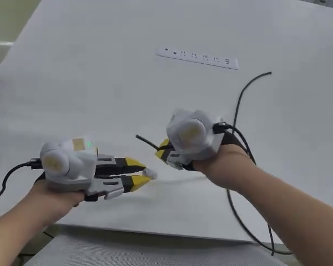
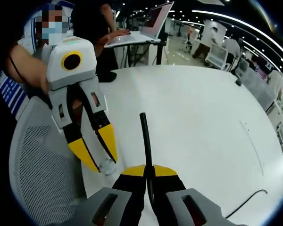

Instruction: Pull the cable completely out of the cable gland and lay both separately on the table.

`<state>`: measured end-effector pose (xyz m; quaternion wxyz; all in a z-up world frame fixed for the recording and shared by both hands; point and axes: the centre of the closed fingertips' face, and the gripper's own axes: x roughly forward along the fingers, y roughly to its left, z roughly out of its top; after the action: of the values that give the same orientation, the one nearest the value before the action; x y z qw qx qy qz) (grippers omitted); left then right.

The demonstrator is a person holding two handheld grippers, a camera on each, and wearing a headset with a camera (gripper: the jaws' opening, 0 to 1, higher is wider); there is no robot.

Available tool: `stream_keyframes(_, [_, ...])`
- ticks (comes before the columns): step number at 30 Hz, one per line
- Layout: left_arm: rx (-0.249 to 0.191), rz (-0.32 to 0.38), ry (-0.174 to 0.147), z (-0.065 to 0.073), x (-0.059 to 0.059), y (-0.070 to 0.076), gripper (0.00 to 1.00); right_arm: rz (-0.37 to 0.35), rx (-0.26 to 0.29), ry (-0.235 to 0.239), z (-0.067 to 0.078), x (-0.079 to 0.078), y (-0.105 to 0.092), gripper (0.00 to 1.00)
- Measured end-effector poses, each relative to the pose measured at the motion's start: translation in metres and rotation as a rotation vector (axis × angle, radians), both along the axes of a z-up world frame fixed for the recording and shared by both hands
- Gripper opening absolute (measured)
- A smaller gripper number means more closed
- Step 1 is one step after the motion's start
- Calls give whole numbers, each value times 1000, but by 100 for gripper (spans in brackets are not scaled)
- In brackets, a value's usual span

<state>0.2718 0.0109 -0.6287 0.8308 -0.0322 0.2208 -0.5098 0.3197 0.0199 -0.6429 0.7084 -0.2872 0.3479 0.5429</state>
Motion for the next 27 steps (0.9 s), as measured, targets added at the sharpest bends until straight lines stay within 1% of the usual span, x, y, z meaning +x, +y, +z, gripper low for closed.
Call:
stream_keyframes(1, [0,14,13,-6,2,3,16,15,0,13,-7,-1,5,0])
stream_keyframes(2, [6,18,22,-12,2,4,16,17,-13,15,-13,1,7,0])
stream_keyframes(3, [14,30,35,-18,3,7,16,22,-36,24,-22,1,8,0])
stream_keyframes(4, [13,42,42,-22,4,9,16,24,-41,29,-27,2,10,0])
stream_keyframes(6, [23,51,44,-28,5,11,16,40,-50,25,-35,3,14,0])
stream_keyframes(9, [30,75,65,-39,8,16,16,40,-53,37,-44,7,19,0])
stream_keyframes(10, [39,83,72,-44,8,18,16,41,-58,34,-46,9,20,0])
stream_keyframes(11, [38,89,74,-46,9,20,16,41,-63,27,-48,10,19,0])
stream_keyframes(13, [40,98,81,-50,9,22,16,36,-65,32,-50,12,19,0])
stream_keyframes(15, [48,100,88,-54,9,22,16,47,-73,35,-52,9,20,0])
stream_keyframes(17, [40,111,92,-53,10,23,16,63,-87,38,-56,5,20,0])
stream_keyframes(20, [49,114,94,-57,11,23,16,83,-108,34,-61,1,20,0])
stream_keyframes(24, [45,108,99,-58,11,23,16,99,-131,34,-68,-2,20,0])
stream_keyframes(27, [65,104,99,-63,11,25,16,119,-145,26,-71,-4,21,0])
